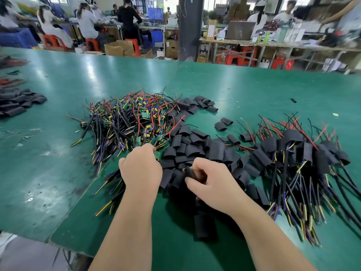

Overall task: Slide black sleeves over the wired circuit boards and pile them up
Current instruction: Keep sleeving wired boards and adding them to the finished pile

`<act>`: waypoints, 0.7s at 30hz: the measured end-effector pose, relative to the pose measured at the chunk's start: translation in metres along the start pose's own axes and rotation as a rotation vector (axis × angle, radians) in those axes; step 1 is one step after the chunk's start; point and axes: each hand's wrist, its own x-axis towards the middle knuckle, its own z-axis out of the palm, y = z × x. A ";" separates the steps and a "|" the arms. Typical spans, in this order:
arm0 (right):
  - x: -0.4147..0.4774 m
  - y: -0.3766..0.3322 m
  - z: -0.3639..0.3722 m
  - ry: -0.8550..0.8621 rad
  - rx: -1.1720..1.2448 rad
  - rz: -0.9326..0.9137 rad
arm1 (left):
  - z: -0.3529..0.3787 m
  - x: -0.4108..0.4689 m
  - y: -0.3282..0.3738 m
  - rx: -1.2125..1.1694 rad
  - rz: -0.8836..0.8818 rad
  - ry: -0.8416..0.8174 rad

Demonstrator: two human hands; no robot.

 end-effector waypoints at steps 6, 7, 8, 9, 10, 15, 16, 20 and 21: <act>-0.001 -0.003 -0.006 0.201 0.123 -0.058 | 0.003 0.002 -0.002 -0.117 0.033 0.012; -0.001 -0.003 -0.006 0.247 0.157 -0.051 | 0.004 0.002 -0.002 -0.166 0.039 0.018; -0.001 -0.002 -0.007 0.293 0.188 -0.042 | 0.003 0.002 -0.001 -0.223 0.041 0.037; 0.000 -0.001 -0.008 0.326 0.217 -0.023 | 0.003 0.002 -0.001 -0.286 0.039 0.064; 0.001 0.001 -0.009 0.341 0.245 0.010 | 0.001 0.001 0.000 -0.352 0.040 0.096; 0.005 0.004 -0.013 0.319 0.599 0.207 | -0.010 -0.003 0.011 -0.697 0.353 0.319; 0.005 0.004 -0.014 0.306 0.703 0.250 | -0.011 -0.005 0.014 -0.755 0.429 0.341; 0.006 0.002 -0.019 0.109 0.922 0.396 | -0.011 -0.013 0.023 -0.966 0.496 0.352; 0.006 0.001 -0.019 0.016 0.922 0.419 | -0.011 -0.015 0.025 -1.001 0.496 0.360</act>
